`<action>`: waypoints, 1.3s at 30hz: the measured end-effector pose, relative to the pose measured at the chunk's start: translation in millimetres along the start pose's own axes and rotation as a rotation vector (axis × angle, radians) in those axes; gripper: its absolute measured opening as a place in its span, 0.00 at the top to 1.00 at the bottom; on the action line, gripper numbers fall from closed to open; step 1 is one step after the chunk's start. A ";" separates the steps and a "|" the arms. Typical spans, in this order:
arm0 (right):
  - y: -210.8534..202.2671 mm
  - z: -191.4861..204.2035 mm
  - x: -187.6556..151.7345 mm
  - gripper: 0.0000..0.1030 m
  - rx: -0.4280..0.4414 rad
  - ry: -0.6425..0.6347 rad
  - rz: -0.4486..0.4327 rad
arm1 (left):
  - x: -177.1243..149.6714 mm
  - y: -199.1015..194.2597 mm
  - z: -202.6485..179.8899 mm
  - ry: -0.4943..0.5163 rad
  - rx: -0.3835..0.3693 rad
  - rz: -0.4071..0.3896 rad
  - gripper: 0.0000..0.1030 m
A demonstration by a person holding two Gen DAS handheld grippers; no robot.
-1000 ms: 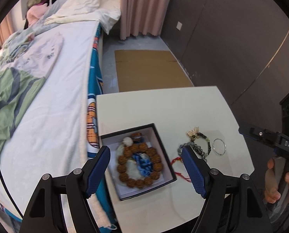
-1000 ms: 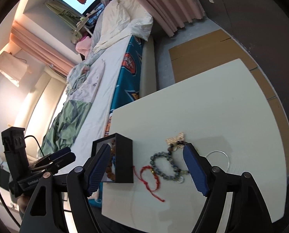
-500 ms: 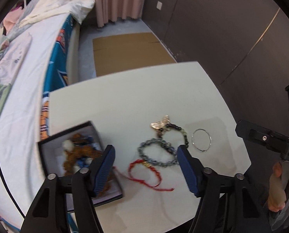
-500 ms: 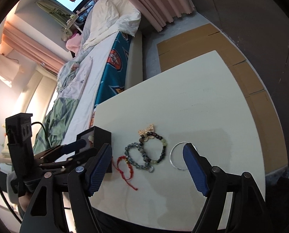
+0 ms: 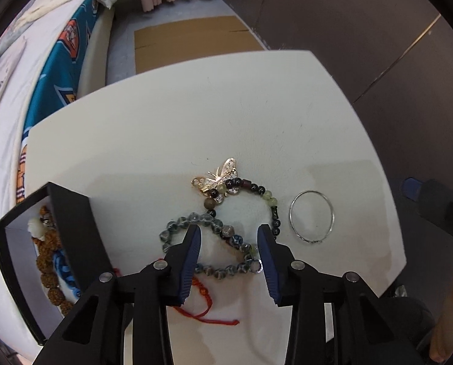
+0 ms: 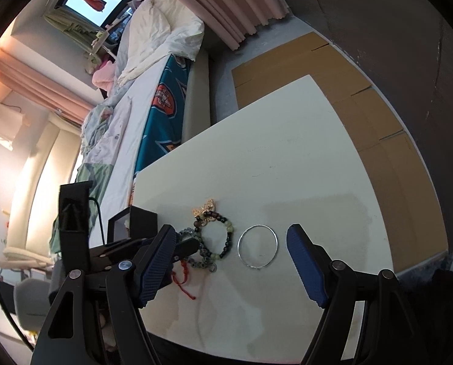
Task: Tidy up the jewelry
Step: 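Grasp the grey bead bracelet with the left tool and drop it into the box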
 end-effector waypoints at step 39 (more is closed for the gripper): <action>87.3 64.3 -2.1 0.27 -0.155 -0.202 0.131 | 5.1 -110.6 82.3 -0.106 -0.006 -0.259 0.90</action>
Point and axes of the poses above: each gripper's, at about its wrist camera, not at the fingertips, and y roughly the way its jaws point, z to its left, x to its top, the point moved 5 cm from there along y, roughly the way its jaws point, and after that the axes turned 2 degrees about -z, right-handed, at the moved point
